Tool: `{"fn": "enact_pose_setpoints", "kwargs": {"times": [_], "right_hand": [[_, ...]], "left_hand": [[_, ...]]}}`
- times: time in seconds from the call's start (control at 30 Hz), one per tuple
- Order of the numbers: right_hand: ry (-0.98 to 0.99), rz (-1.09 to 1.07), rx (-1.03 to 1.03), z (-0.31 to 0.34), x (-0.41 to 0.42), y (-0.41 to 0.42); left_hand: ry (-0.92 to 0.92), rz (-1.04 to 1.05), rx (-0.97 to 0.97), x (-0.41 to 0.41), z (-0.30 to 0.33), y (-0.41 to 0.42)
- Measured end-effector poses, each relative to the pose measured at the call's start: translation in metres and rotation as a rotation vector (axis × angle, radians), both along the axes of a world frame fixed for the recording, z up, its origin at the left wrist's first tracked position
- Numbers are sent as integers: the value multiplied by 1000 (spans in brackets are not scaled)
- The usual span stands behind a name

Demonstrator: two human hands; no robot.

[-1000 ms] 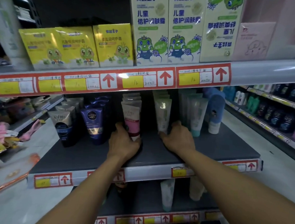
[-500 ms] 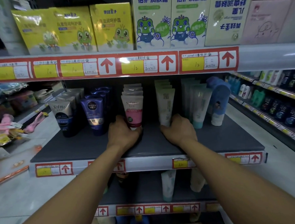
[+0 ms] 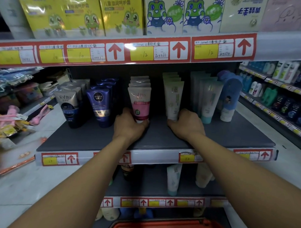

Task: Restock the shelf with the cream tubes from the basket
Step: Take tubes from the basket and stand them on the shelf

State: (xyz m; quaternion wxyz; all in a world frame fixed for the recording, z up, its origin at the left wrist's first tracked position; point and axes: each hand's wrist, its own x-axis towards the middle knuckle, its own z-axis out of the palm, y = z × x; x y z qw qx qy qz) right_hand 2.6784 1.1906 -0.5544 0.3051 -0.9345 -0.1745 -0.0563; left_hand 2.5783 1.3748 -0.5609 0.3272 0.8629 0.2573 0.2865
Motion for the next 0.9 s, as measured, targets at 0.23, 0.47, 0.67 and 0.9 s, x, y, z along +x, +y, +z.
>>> {"fn": "enact_pose_setpoints", "kwargs": {"times": [0.23, 0.47, 0.67, 0.9], "right_hand": [[10, -1, 16, -1, 1, 0], [11, -1, 13, -1, 1, 0], [29, 2, 39, -2, 2, 0], [78, 28, -42, 6, 7, -4]], "left_hand": [[6, 6, -3, 0, 0, -1], [18, 9, 5, 0, -1, 0], [26, 10, -7, 1, 0, -1], [-81, 25, -131, -4, 4, -1]]}}
